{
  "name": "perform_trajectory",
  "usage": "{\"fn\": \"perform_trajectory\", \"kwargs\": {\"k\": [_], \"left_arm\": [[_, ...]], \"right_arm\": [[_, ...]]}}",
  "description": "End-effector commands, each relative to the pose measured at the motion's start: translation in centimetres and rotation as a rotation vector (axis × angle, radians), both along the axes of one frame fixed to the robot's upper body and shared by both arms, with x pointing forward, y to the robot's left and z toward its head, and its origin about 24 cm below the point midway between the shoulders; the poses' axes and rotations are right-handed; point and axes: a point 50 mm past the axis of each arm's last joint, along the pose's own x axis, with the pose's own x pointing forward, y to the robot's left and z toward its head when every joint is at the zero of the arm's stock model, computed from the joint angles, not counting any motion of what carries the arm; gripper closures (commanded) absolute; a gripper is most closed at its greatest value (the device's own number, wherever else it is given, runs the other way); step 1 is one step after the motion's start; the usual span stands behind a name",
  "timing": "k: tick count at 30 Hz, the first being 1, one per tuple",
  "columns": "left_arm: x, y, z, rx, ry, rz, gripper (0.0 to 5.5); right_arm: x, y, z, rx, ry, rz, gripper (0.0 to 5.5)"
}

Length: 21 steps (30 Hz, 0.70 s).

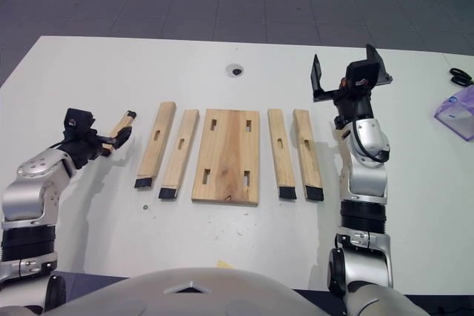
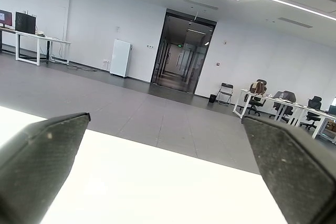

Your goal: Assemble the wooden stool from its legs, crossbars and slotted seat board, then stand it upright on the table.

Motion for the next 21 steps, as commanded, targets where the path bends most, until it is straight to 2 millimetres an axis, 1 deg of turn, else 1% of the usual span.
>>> {"fn": "perform_trajectory", "kwargs": {"k": [1,3,4,7,8,14,18,21], "left_arm": [[-0.2,0.6,-1.4,0.029,0.113,-0.084,0.4],[-0.5,1.3,-2.2,0.074,0.166,-0.107,0.64],[-0.6,1.6,-2.4,0.068,0.184,-0.107,0.85],[-0.4,2.4,-2.3,0.058,0.219,-0.116,1.28],[-0.4,2.7,-2.3,0.062,0.234,-0.128,1.51],[-1.0,4.5,-3.2,0.098,0.334,-0.166,2.54],[-0.5,5.6,-2.7,0.126,0.346,-0.183,3.18],[0.5,5.8,-1.9,0.163,0.322,-0.211,3.68]], "right_arm": [[-0.3,0.4,-0.3,0.016,0.001,-0.002,0.1],[-0.5,0.3,-0.4,0.021,0.002,-0.011,0.1],[-0.6,0.4,-0.5,0.023,0.002,-0.014,0.1],[-0.9,0.4,-1.0,0.029,0.007,-0.026,0.1],[-0.9,0.6,-1.1,0.034,0.007,-0.03,0.1],[-1.1,1.1,-1.3,0.056,-0.014,-0.048,0.1],[-1.2,1.1,-1.6,0.078,-0.025,-0.074,0.1],[-1.5,1.3,-2.1,0.099,-0.022,-0.098,0.1]]}}
